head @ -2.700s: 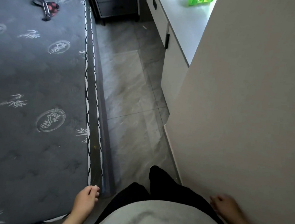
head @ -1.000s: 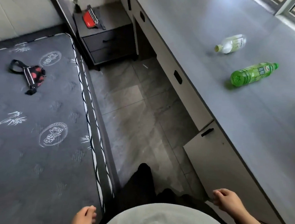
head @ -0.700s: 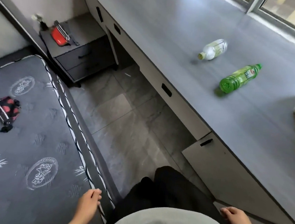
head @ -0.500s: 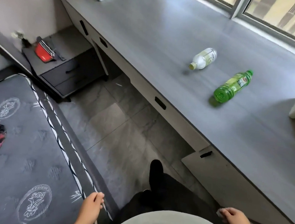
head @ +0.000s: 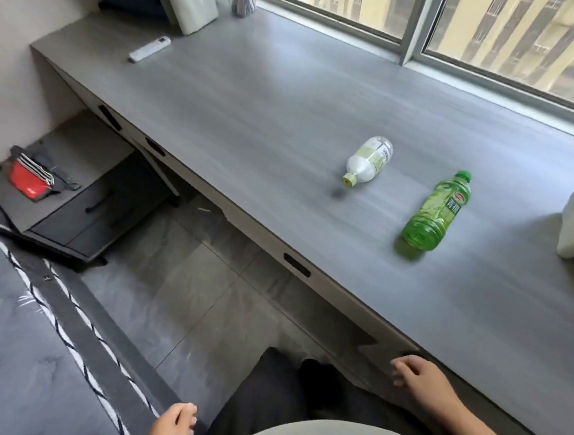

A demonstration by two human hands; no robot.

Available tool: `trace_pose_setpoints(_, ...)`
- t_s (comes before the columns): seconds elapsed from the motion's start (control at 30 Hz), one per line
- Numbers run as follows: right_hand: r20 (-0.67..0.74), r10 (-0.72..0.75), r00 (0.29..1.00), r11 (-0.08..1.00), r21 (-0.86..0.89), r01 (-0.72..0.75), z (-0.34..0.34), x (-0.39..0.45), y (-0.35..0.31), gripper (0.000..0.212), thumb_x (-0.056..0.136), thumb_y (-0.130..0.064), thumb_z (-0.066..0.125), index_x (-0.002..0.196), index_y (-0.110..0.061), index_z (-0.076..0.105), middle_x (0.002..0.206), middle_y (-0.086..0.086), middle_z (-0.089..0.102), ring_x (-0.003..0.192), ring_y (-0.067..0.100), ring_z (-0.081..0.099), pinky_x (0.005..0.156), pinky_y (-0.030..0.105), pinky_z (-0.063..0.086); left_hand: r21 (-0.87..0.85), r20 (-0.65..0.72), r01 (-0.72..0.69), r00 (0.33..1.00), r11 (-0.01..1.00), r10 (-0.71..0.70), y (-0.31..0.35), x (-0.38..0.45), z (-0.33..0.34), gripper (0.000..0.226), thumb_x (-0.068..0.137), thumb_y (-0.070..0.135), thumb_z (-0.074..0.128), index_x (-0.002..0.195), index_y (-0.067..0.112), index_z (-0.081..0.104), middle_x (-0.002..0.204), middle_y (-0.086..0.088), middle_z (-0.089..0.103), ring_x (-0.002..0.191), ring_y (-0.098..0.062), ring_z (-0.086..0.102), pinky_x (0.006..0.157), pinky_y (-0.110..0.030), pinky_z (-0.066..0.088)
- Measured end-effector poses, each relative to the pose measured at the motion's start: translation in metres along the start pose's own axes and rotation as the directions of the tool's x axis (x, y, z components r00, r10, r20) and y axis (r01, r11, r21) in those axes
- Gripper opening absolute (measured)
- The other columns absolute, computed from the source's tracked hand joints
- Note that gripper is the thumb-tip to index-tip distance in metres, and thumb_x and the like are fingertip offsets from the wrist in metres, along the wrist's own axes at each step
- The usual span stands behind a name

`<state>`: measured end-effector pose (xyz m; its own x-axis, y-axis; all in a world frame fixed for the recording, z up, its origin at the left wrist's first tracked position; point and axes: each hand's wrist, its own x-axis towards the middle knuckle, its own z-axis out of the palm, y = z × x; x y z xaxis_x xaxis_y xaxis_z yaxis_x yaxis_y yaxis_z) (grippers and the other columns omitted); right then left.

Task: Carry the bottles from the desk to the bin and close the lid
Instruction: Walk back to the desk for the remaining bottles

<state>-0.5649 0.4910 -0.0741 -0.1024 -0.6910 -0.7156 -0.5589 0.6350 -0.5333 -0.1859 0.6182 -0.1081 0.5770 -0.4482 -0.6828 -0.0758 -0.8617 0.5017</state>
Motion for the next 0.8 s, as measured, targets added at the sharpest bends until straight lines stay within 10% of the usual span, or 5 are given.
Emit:
trace_pose_setpoints(0.3,-0.124,0.13,0.984,0.986,0.124,-0.114,0.015,-0.005,-0.029,0.026,0.092,-0.01,0.053,0.073,-0.023,0.064,0.078,0.001,0.07,0.071,0.018,0.069,0.069,0.026,0.052,0.168,0.228,-0.276,0.945,0.946,0.235,0.144,0.073,-0.001,0.028,0.088,0.007,0.056,0.064,0.021,0.064,0.065,-0.006,0.064,0.057,-0.021,0.055,0.059,-0.027,0.044)
trace_pose_setpoints(0.53,-0.258,0.094,0.962,0.93,0.367,0.008,0.008,-0.002,-0.097,0.021,0.094,-0.013,0.052,0.08,-0.022,0.064,0.082,0.001,0.07,0.074,0.013,0.068,0.077,0.026,0.05,0.281,0.484,-0.64,0.738,0.715,0.47,0.282,0.075,0.023,0.026,0.094,0.023,0.045,0.076,0.037,0.057,0.085,0.012,0.065,0.082,-0.008,0.062,0.067,-0.019,0.043)
trace_pose_setpoints(0.8,-0.465,0.116,0.878,0.89,0.441,0.116,-0.063,0.033,-0.138,0.011,0.092,-0.012,0.053,0.095,-0.016,0.063,0.08,0.001,0.066,0.082,0.022,0.064,0.085,0.039,0.049,0.256,0.538,-0.802,0.582,0.54,0.61,0.395,0.058,0.122,0.026,0.089,0.032,0.056,0.109,0.016,0.061,0.107,0.002,0.059,0.094,-0.016,0.056,0.08,-0.025,0.039)
